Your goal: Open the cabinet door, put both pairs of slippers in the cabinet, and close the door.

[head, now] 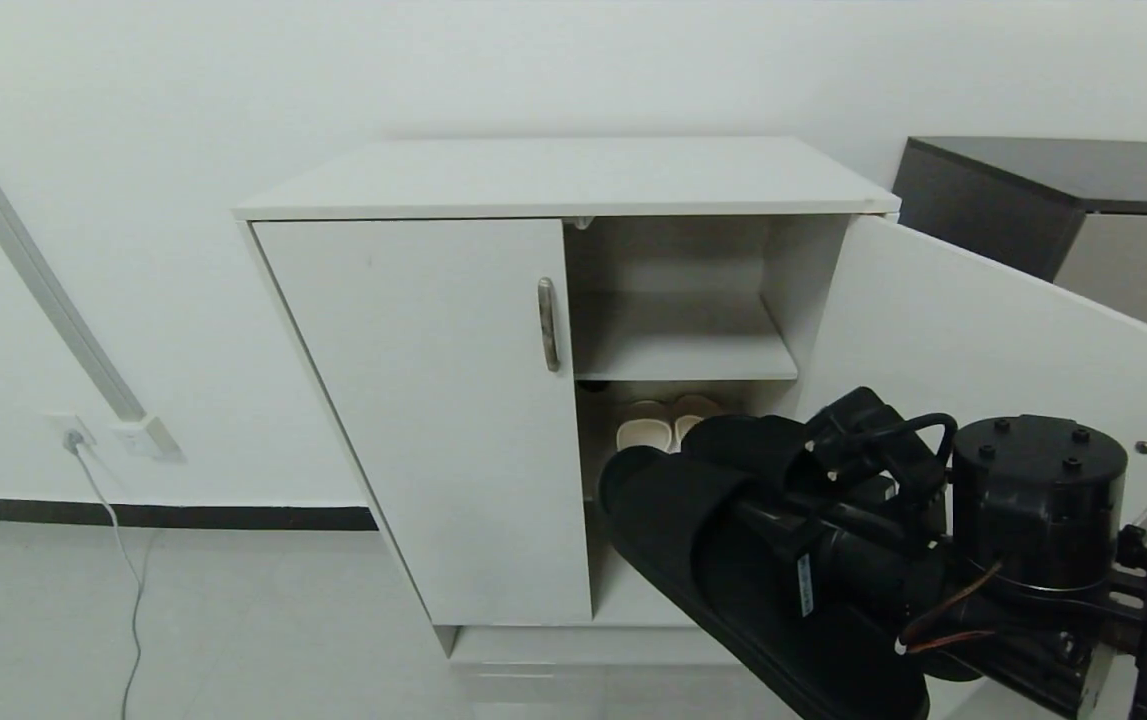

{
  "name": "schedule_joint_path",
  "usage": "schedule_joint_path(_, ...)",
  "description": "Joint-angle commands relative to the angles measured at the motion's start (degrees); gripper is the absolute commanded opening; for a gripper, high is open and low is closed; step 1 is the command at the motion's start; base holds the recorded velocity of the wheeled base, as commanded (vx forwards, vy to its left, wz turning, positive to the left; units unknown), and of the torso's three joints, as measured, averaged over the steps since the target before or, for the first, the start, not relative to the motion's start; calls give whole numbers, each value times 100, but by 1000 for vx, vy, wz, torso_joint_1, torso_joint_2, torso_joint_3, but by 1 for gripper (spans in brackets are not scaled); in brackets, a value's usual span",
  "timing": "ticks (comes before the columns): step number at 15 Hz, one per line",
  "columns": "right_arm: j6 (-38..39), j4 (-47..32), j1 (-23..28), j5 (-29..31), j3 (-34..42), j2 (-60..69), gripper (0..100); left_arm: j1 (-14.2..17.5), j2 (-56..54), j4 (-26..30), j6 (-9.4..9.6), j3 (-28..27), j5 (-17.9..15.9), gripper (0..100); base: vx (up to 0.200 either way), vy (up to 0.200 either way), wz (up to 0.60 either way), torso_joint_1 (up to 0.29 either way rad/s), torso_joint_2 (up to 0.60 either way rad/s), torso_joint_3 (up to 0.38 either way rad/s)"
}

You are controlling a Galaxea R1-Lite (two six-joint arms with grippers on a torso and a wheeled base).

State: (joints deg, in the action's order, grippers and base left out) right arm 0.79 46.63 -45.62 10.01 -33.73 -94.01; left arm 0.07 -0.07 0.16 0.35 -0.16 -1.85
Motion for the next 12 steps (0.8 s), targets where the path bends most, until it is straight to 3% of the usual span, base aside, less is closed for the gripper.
schedule_joint_path(1,0,4,-17,1,-2,-12,0,1,7,2,0,7,1,0,0,0,0,-85,447,373)
schedule_joint_path(7,0,13,-17,-8,51,-12,0,1,7,2,0,-2,1,0,0,0,0,-39,422,373)
schedule_joint_path(12,0,13,-17,1,42,-20,0,1,7,2,0,-2,1,0,0,0,0,-1,70,66)
